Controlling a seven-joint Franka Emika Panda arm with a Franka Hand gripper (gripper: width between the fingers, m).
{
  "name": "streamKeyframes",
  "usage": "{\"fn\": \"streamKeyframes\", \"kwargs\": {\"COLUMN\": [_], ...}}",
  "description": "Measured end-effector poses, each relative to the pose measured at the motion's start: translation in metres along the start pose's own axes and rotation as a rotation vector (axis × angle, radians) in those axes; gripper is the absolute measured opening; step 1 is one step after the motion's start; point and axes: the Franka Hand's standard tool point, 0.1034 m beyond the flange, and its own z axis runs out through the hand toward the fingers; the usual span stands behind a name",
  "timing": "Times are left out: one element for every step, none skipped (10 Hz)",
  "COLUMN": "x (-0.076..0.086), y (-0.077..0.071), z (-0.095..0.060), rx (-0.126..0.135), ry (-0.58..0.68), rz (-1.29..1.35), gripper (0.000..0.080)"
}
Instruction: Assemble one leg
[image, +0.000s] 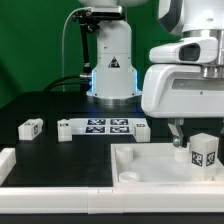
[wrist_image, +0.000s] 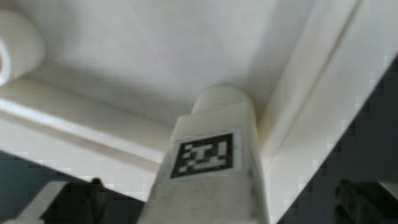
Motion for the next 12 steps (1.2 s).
{"fn": "streamKeyframes", "kwargs": {"x": [0.0003, 0.0002, 0.0001, 0.0, -0.0001, 0.0004, 0.0003, 0.0003, 0.0003, 0.0003, 0.0003, 0.0002], "y": [-0.0015, -0.0007, -0.0005, -0.0004, 0.0008, 0.0011, 0.001, 0.0011, 0.0012, 0.0009, 0.0003, 0.0007], "z": [0.0, 0.0001, 0.0001, 0.0001, 0.0, -0.0005, -0.0005, -0.0004, -0.0004, -0.0004, -0.0002, -0.0002], "rx": [0.0, 0.0, 0.0, 0.0, -0.001, -0.002, -0.001, -0.001, -0.001, 0.001, 0.006, 0.009], "ry": [0.0, 0.0, 0.0, 0.0, 0.0, 0.002, 0.002, 0.002, 0.002, 0.003, 0.003, 0.008], "rz": [-0.004, 0.0, 0.0, 0.0, 0.002, 0.002, 0.01, 0.041, 0.041, 0.087, 0.237, 0.381], "gripper": [0.0649, 0.0649, 0.0525, 0.0525, 0.0387, 0.0301, 0.0301, 0.03, 0.03, 0.03, 0.0299, 0.0299]}}
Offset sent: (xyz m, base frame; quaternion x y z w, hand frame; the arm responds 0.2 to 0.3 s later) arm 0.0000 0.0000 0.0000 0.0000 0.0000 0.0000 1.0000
